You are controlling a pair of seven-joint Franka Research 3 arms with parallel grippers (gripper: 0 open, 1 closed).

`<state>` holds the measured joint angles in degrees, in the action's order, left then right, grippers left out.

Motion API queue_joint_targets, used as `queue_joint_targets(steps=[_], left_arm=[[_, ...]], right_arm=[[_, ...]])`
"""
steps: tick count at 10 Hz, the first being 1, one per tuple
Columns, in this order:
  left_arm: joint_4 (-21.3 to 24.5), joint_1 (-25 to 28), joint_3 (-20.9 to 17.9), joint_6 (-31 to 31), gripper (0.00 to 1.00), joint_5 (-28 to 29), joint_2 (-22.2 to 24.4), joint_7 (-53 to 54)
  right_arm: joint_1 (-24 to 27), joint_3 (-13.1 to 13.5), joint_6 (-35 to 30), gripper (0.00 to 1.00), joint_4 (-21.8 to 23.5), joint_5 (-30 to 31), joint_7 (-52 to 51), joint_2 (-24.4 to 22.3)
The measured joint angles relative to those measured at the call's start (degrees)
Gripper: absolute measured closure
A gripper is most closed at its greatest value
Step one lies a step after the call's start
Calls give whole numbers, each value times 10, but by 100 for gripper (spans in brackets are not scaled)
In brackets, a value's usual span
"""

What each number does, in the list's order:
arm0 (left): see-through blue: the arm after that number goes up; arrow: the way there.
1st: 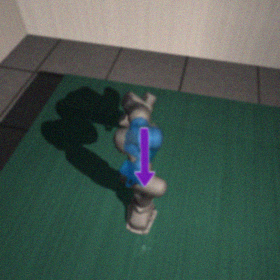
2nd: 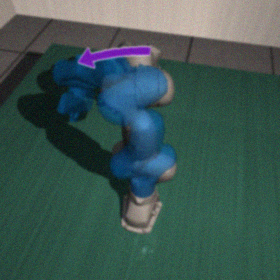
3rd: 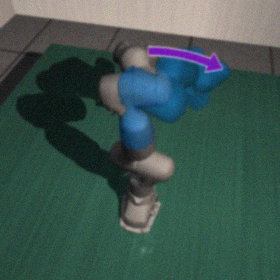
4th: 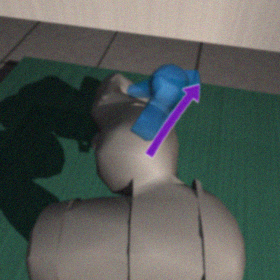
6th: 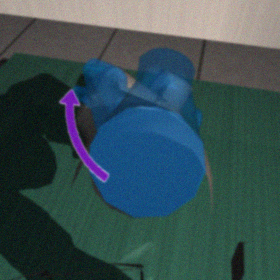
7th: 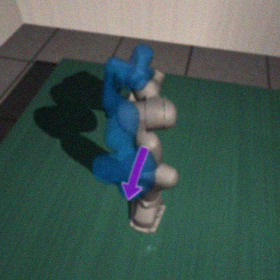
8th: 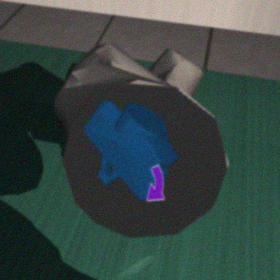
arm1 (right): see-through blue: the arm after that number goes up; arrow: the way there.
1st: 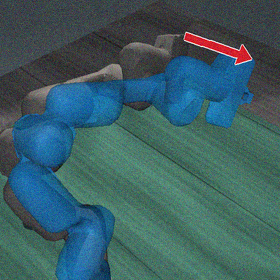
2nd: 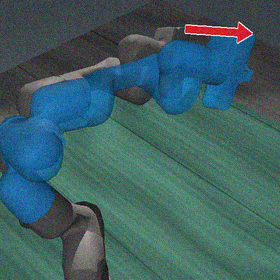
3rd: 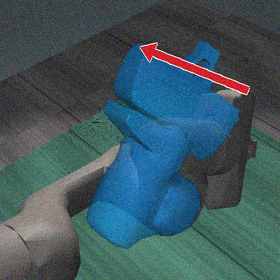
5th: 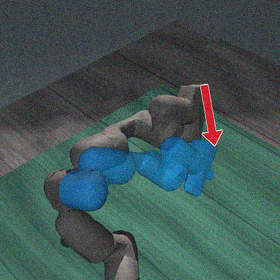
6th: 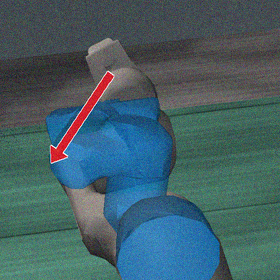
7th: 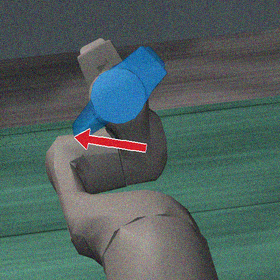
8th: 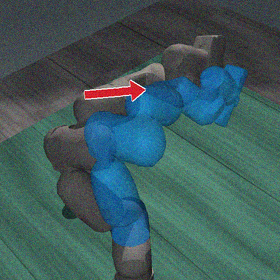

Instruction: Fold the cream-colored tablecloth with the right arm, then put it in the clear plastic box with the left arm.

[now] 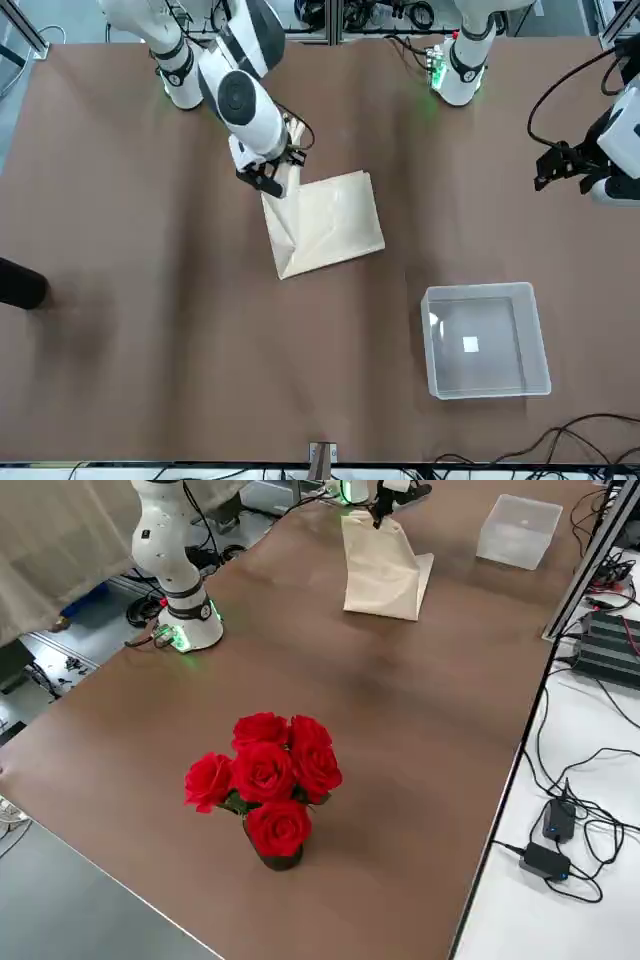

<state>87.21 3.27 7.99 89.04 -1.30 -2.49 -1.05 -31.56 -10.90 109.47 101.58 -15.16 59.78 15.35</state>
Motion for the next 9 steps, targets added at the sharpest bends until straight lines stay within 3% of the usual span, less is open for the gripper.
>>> queue_joint_targets(steps=[4, 9], left_arm=[[0, 0, 0, 0, 0, 0, -2, 0], [0, 0, -1, 0, 0, 0, -2, 0]], right_arm=[[-13, 0, 10, 96, -12, 13, 22, 25], [-22, 0, 13, 96, -62, 32, 52, 75]])
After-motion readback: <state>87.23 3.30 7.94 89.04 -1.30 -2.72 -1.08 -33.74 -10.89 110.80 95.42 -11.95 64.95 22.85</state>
